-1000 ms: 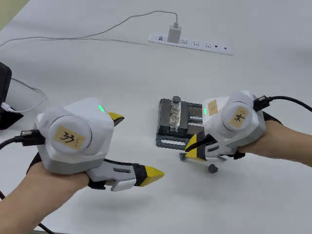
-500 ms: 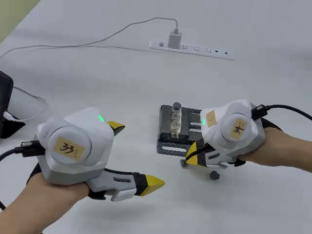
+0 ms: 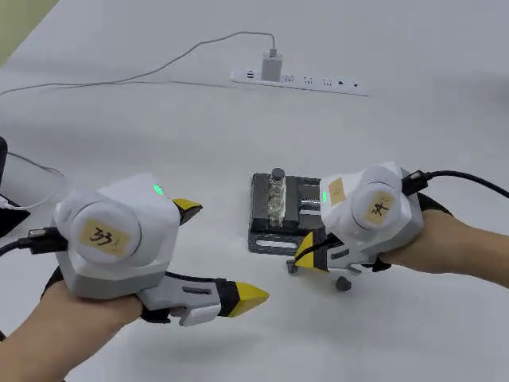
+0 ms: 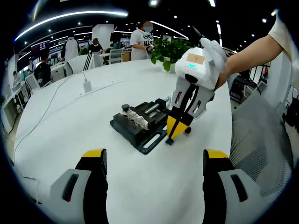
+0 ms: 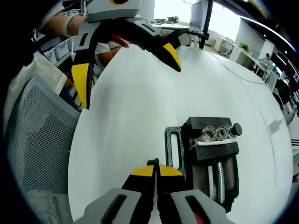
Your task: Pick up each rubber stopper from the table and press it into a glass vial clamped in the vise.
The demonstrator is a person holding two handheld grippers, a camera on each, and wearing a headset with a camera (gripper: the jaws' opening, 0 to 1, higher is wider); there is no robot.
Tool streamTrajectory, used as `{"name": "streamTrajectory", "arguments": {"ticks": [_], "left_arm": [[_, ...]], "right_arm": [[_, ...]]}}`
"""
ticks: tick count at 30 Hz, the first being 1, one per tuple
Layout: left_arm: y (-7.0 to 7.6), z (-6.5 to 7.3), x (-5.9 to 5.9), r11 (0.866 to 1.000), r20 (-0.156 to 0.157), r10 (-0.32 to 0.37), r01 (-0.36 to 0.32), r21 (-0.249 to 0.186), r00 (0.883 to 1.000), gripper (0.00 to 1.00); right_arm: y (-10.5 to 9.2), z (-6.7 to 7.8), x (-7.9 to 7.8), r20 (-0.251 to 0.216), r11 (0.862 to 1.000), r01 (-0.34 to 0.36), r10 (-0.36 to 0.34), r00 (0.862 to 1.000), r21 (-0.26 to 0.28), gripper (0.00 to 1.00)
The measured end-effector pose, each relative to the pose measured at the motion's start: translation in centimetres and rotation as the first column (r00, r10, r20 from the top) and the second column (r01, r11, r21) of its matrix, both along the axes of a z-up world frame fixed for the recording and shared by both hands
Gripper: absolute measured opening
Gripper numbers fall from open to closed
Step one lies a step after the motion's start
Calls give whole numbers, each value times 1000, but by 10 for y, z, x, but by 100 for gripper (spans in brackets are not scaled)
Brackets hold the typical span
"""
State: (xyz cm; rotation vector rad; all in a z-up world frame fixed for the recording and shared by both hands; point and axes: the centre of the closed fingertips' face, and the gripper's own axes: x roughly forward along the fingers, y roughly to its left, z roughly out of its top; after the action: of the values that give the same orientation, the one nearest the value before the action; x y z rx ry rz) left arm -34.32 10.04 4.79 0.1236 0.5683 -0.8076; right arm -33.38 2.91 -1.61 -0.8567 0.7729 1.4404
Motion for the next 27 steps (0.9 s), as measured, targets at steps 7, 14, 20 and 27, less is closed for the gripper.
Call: {"name": "streamTrajectory", "arguments": {"ticks": [7,14,20,27], "left_arm": [[-5,5,3,997,-31,23,-25,-70,999,78],[-21,22,2,974,-84,53,-70,-214,995,69],[-36,35,-2,941,-136,53,-95,-324,989,54],[-46,50,-5,887,-200,55,-140,-441,978,41]], "right_arm": [[0,24,8,43,996,46,-49,998,71,0],[-7,54,9,134,989,57,-76,988,136,0],[-10,82,1,218,983,30,-71,973,183,0],[-8,113,-4,355,972,-39,-47,934,230,0]]}}
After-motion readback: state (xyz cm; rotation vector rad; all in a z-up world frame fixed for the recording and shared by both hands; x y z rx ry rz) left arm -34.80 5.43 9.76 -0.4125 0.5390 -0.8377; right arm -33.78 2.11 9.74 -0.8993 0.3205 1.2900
